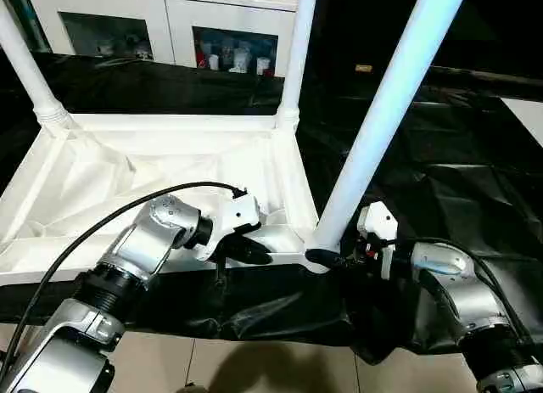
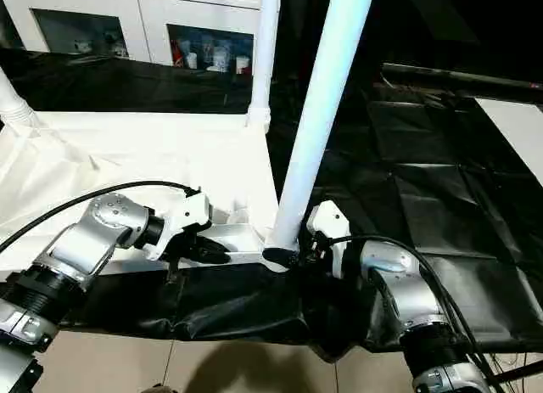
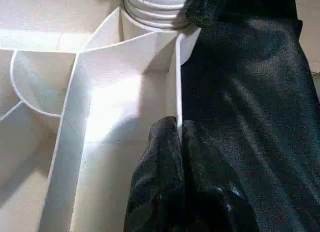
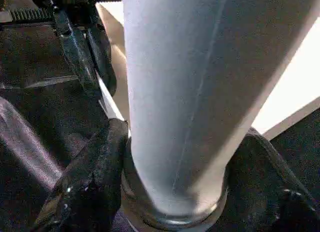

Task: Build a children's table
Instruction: Rotate leg to tighten

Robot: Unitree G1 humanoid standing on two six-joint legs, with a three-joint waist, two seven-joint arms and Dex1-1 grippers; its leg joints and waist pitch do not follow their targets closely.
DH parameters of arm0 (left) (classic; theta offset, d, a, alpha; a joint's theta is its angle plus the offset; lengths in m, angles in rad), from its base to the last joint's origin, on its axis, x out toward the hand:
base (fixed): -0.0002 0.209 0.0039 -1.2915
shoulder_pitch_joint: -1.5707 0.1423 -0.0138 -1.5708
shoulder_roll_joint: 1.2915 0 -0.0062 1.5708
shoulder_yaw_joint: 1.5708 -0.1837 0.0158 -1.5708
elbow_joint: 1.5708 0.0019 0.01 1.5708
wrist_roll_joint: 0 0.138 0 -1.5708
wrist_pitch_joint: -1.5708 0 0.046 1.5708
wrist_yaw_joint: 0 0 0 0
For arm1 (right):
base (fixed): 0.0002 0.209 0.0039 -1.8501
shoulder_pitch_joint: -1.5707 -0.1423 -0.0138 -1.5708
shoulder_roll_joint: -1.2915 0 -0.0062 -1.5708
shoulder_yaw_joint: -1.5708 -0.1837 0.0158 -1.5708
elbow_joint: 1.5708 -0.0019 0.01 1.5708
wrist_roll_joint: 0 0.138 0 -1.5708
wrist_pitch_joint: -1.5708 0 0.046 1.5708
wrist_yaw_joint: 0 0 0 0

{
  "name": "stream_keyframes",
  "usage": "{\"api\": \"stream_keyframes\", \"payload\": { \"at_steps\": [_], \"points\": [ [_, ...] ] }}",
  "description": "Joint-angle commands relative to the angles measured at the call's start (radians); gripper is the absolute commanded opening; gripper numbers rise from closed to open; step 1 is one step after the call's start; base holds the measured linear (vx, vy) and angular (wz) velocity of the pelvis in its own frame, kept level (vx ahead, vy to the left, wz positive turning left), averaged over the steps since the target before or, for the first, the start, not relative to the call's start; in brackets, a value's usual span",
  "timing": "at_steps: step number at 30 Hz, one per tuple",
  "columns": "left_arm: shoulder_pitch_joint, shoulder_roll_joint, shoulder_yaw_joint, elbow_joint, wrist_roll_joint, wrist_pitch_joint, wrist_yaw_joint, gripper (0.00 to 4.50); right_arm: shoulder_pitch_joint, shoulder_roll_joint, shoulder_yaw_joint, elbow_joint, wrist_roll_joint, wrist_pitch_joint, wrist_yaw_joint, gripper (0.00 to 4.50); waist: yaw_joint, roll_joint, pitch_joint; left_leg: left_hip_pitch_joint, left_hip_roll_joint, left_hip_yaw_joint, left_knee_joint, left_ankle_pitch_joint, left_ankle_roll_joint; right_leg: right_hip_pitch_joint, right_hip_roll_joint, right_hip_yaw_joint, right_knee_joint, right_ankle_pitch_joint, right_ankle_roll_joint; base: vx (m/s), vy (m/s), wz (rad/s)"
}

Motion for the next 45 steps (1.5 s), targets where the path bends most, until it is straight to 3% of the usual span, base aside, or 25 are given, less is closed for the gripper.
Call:
{"api": "stream_keyframes", "payload": {
  "at_steps": [1, 5, 7, 12, 17, 18, 24, 26, 28, 30, 31, 32, 34, 38, 39, 42, 44, 45],
  "points": [
    [0.019, 0.001, -0.049, -0.004, 0.006, 0.012, -0.045, 0.00, 0.007, -0.012, -0.013, -0.005, 0.003, 0.013, -0.001, 2.55, -0.001, 0.001, -0.057, 0.003, 0.016, 0.005, -0.051, -0.090, 0.090, 0.058, -0.048, 0.044, -0.052, 0.018, -0.258, 0.000, 0.000, 0.00],
    [0.020, -0.005, -0.044, 0.003, 0.005, 0.020, -0.036, 0.00, 0.010, 0.002, -0.024, 0.003, 0.008, 0.017, -0.024, 2.52, -0.001, 0.002, -0.057, 0.003, 0.017, 0.005, -0.052, -0.096, 0.086, 0.058, -0.048, 0.044, -0.052, 0.004, -0.255, 0.000, 0.000, 0.00],
    [0.011, -0.034, -0.030, 0.037, 0.015, 0.032, 0.028, 0.00, -0.001, 0.040, -0.058, 0.051, -0.006, 0.016, -0.137, 2.52, -0.003, 0.001, -0.056, 0.003, 0.017, 0.006, -0.052, -0.099, 0.083, 0.056, -0.049, 0.045, -0.053, -0.003, -0.256, 0.000, 0.000, 0.00],
    [-0.036, -0.126, 0.008, 0.159, 0.053, 0.038, 0.228, 0.00, -0.037, 0.126, -0.135, 0.186, -0.037, 0.006, -0.427, 2.51, -0.008, 0.002, -0.049, 0.010, 0.016, 0.002, -0.062, -0.199, 0.017, 0.049, -0.053, 0.045, -0.076, -0.206, -0.207, 0.000, 0.000, 0.00],
    [-0.110, -0.260, 0.044, 0.312, 0.075, 0.081, 0.455, 0.00, -0.080, 0.220, -0.170, 0.291, -0.092, 0.034, -0.756, 2.51, -0.011, -0.001, -0.044, 0.010, 0.012, -0.001, -0.068, -0.248, -0.006, 0.042, -0.051, 0.045, -0.091, -0.318, -0.154, 0.000, 0.000, 0.00],
    [-0.125, -0.280, 0.049, 0.341, 0.082, 0.080, 0.490, 0.00, -0.093, 0.236, -0.178, 0.309, -0.095, 0.036, -0.800, 2.51, -0.011, 0.003, -0.045, 0.011, 0.011, -0.002, -0.067, -0.260, -0.011, 0.039, -0.053, 0.045, -0.095, -0.341, -0.143, 0.000, 0.000, 0.00],
    [-0.186, -0.348, 0.040, 0.474, 0.127, 0.042, 0.603, 0.00, -0.171, 0.319, -0.181, 0.374, -0.119, 0.012, -0.938, 2.51, -0.012, 0.004, -0.050, 0.006, 0.009, -0.006, -0.070, -0.266, -0.004, 0.039, -0.051, 0.045, -0.095, -0.314, -0.122, 0.000, 0.000, 0.00],
    [-0.192, -0.351, 0.035, 0.489, 0.132, 0.040, 0.605, 0.00, -0.178, 0.329, -0.171, 0.375, -0.123, 0.006, -0.928, 2.51, -0.011, 0.004, -0.049, 0.005, 0.010, -0.004, -0.069, -0.256, 0.000, 0.040, -0.050, 0.045, -0.093, -0.274, -0.131, 0.000, 0.000, 0.00],
    [-0.192, -0.343, 0.033, 0.496, 0.134, 0.039, 0.589, 0.00, -0.161, 0.334, -0.178, 0.333, -0.075, -0.031, -0.822, 3.21, -0.009, 0.002, -0.049, 0.006, 0.011, -0.004, -0.069, -0.277, 0.014, 0.041, -0.052, 0.044, -0.094, -0.276, -0.138, 0.000, 0.000, 0.00],
    [-0.188, -0.331, 0.029, 0.494, 0.135, 0.035, 0.565, 0.00, -0.146, 0.325, -0.174, 0.295, -0.057, -0.065, -0.757, 3.26, -0.006, 0.000, -0.050, 0.004, 0.012, -0.002, -0.068, -0.257, 0.028, 0.044, -0.053, 0.046, -0.092, -0.239, -0.149, 0.000, 0.000, 0.00],
    [-0.187, -0.323, 0.025, 0.498, 0.135, 0.027, 0.543, 0.00, -0.144, 0.311, -0.170, 0.282, -0.056, -0.065, -0.734, 3.26, -0.006, 0.000, -0.048, 0.002, 0.012, -0.003, -0.069, -0.254, 0.033, 0.044, -0.052, 0.045, -0.091, -0.236, -0.151, 0.000, 0.000, 0.00],
    [-0.179, -0.307, 0.017, 0.488, 0.135, 0.017, 0.503, 0.00, -0.137, 0.289, -0.167, 0.255, -0.034, -0.048, -0.661, 3.47, -0.009, -0.004, -0.048, -0.007, 0.010, -0.006, -0.072, -0.247, 0.040, 0.053, -0.053, 0.041, -0.093, -0.272, -0.140, 0.000, 0.000, 0.00],
    [-0.167, -0.290, 0.009, 0.466, 0.130, 0.000, 0.453, 0.00, -0.128, 0.260, -0.152, 0.229, -0.024, -0.016, -0.588, 3.68, -0.011, -0.003, -0.049, -0.006, 0.013, -0.007, -0.071, -0.237, 0.045, 0.051, -0.054, 0.042, -0.094, -0.274, -0.140, 0.000, 0.000, 0.00],
    [-0.114, -0.230, -0.026, 0.356, 0.105, -0.008, 0.296, 0.00, -0.074, 0.139, -0.061, 0.153, -0.065, -0.016, -0.391, 3.71, -0.010, -0.008, -0.051, -0.009, 0.013, -0.003, -0.064, -0.179, 0.068, 0.056, -0.054, 0.044, -0.088, -0.203, -0.162, 0.000, 0.000, 0.00],
    [-0.098, -0.209, -0.039, 0.323, 0.097, -0.039, 0.248, 0.00, -0.059, 0.113, -0.047, 0.130, -0.063, -0.021, -0.344, 3.71, -0.007, -0.004, -0.052, -0.005, 0.016, -0.002, -0.062, -0.161, 0.077, 0.055, -0.055, 0.045, -0.083, -0.162, -0.181, 0.000, 0.000, 0.00],
    [-0.045, -0.123, -0.079, 0.205, 0.064, -0.102, 0.076, 0.00, -0.024, 0.055, -0.032, 0.072, -0.046, -0.031, -0.230, 3.71, -0.006, -0.004, -0.052, -0.004, 0.017, 0.001, -0.061, -0.143, 0.087, 0.053, -0.053, 0.045, -0.075, -0.108, -0.211, 0.000, 0.000, 0.00],
    [-0.035, -0.101, -0.084, 0.180, 0.056, -0.108, 0.042, 0.00, -0.017, 0.046, -0.033, 0.058, -0.039, -0.027, -0.209, 3.71, -0.006, -0.001, -0.051, -0.002, 0.020, 0.000, -0.062, -0.135, 0.090, 0.051, -0.051, 0.046, -0.069, -0.076, -0.224, 0.026, 0.004, 0.01],
    [-0.028, -0.084, -0.083, 0.160, 0.050, -0.101, 0.021, 0.00, -0.010, 0.037, -0.034, 0.045, -0.039, -0.025, -0.194, 3.71, -0.003, 0.000, -0.054, 0.006, 0.022, 0.003, -0.060, -0.130, 0.090, 0.049, -0.050, 0.047, -0.064, -0.046, -0.236, 0.000, 0.000, 0.00]
  ]
}}
